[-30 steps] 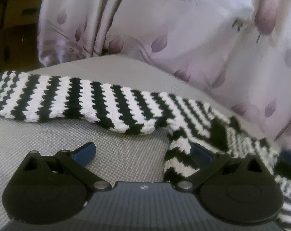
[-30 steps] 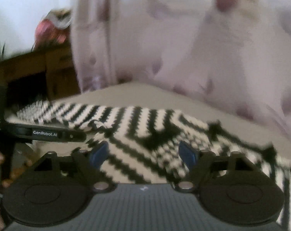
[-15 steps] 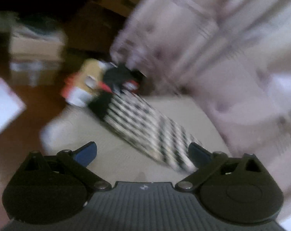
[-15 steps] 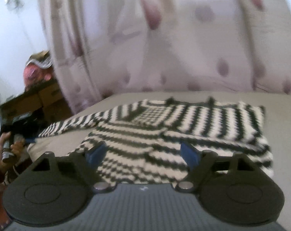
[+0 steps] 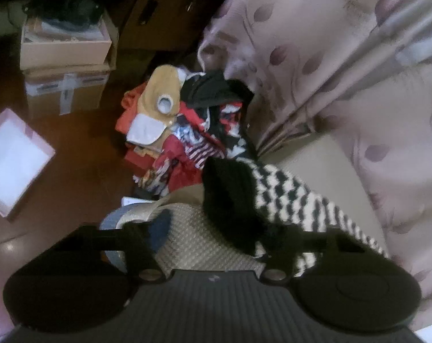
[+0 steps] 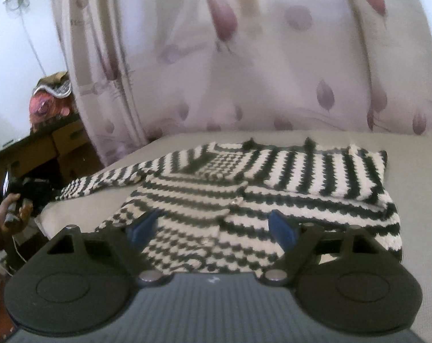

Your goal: Fold small clothes

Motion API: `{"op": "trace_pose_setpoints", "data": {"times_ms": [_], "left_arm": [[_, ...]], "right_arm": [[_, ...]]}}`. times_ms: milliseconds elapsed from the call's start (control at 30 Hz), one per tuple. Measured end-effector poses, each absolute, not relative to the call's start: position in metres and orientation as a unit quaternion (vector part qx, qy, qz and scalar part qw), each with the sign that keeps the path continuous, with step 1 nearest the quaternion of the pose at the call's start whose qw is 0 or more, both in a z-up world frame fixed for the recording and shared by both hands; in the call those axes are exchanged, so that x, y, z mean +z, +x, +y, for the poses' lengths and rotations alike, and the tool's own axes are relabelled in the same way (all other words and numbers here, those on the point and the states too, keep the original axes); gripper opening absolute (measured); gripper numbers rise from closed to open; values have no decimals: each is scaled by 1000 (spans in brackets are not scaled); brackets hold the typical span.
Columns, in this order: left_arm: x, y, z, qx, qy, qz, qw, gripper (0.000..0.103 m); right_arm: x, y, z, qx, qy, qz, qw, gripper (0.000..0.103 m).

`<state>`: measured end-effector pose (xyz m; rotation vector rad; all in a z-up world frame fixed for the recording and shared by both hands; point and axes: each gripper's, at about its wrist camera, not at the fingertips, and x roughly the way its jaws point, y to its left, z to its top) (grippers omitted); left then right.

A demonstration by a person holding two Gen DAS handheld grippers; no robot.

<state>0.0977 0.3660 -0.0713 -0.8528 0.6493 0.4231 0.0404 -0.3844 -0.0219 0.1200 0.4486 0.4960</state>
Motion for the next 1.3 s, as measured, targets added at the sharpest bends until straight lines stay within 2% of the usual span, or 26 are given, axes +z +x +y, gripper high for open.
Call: {"op": "trace_pose_setpoints", "data": {"times_ms": [100, 167, 200, 533, 700, 867, 1067, 1300], "left_arm": [[-62, 98, 362, 233, -389, 295, 841, 32], [-48, 99, 355, 255, -380, 289, 841, 13], [-39, 100, 353, 259, -379, 282, 842, 9], [91, 159, 269, 196, -303, 228, 904, 9], [153, 212, 170, 112, -263, 209, 935, 9], [197, 265, 40, 20, -229, 194, 954, 9], [192, 312, -131, -96, -188, 220, 952, 9], [100, 344, -273, -173, -151, 310, 922, 9]], "right_arm": [[-20, 38, -383, 241, 54, 214, 945, 85], [-20, 39, -387, 236, 63, 213, 946, 85], [-21, 40, -390, 234, 69, 213, 946, 85], [-32, 33, -427, 215, 128, 191, 949, 85], [-41, 36, -453, 199, 178, 191, 944, 85], [-42, 36, -478, 190, 213, 171, 943, 85], [-45, 39, -504, 178, 228, 159, 944, 85], [-58, 42, -539, 158, 256, 154, 941, 85]]}}
